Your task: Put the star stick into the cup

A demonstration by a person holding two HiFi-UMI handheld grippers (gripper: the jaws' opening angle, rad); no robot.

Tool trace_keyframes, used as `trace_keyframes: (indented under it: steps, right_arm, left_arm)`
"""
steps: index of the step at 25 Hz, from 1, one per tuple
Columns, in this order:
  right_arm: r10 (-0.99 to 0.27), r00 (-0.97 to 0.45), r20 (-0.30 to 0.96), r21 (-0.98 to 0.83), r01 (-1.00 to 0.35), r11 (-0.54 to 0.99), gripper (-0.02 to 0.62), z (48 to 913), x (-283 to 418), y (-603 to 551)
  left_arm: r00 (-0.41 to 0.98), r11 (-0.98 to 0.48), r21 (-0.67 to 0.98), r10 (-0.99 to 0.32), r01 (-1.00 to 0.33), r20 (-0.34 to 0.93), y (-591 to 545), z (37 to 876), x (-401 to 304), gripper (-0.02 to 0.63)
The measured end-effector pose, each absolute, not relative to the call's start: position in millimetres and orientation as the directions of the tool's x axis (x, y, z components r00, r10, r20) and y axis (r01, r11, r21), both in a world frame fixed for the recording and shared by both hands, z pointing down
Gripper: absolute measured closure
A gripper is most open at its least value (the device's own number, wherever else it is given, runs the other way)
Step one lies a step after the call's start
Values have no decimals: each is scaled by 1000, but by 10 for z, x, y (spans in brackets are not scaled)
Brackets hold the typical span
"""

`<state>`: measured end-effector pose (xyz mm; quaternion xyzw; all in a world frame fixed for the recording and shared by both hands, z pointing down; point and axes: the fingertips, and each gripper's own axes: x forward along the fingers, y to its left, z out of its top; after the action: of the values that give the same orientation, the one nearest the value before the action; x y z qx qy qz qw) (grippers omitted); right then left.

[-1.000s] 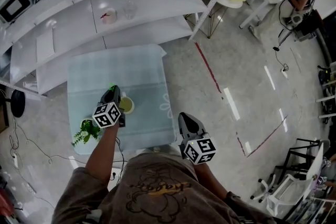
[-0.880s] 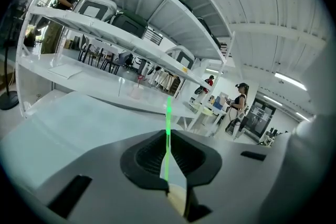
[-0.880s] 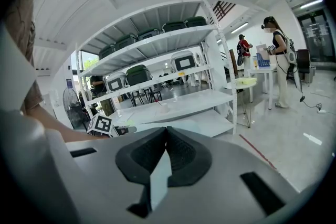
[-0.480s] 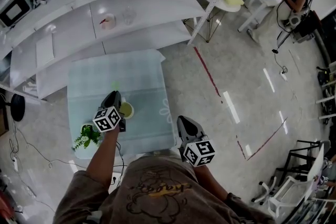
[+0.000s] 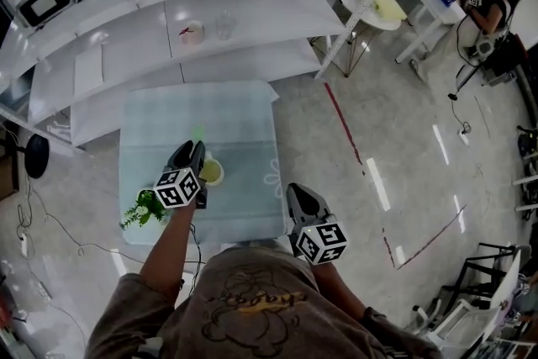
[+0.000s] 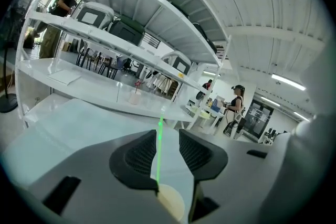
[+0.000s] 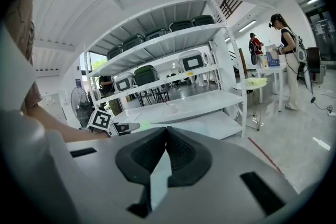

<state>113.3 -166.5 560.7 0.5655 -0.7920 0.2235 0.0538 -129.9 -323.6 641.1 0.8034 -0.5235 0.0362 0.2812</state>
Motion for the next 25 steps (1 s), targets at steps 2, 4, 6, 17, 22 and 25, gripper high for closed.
trace_keyframes:
  steps: [2,4,6,17,22,25]
  right_arm:
    - [-867,-374,329,-297,-913,280,592,5583,1084,-1686]
    - [-861,-395,321,-300,-904,303,592,5566,1021,-1712]
    - [-856,-413,313,-303,-897,322,592,5553,960,-1731]
    - [-839,-476,266,-306,-867,395,592,5426,747,-1863]
    - [-832,-496,248,-301,-856,420,592,5337,664,-1893]
    - [-826,-510,238,-294,-849,440,592,5293,628,-1897]
  left_arm:
    - [451,-295,422,-826,-857,339,-3205,6307,-1321,469]
    - [452,-298,425,-830,-855,327,-3172,6201,-1344,468]
    - [457,-307,426,-831,-851,316,-3122,6097,-1357,468]
    - [520,-396,395,-805,-829,285,-2630,5548,-1280,468]
    - [526,-420,378,-815,-825,243,-2441,5266,-1301,468]
    - [518,-425,366,-830,-828,207,-2328,5097,-1320,468]
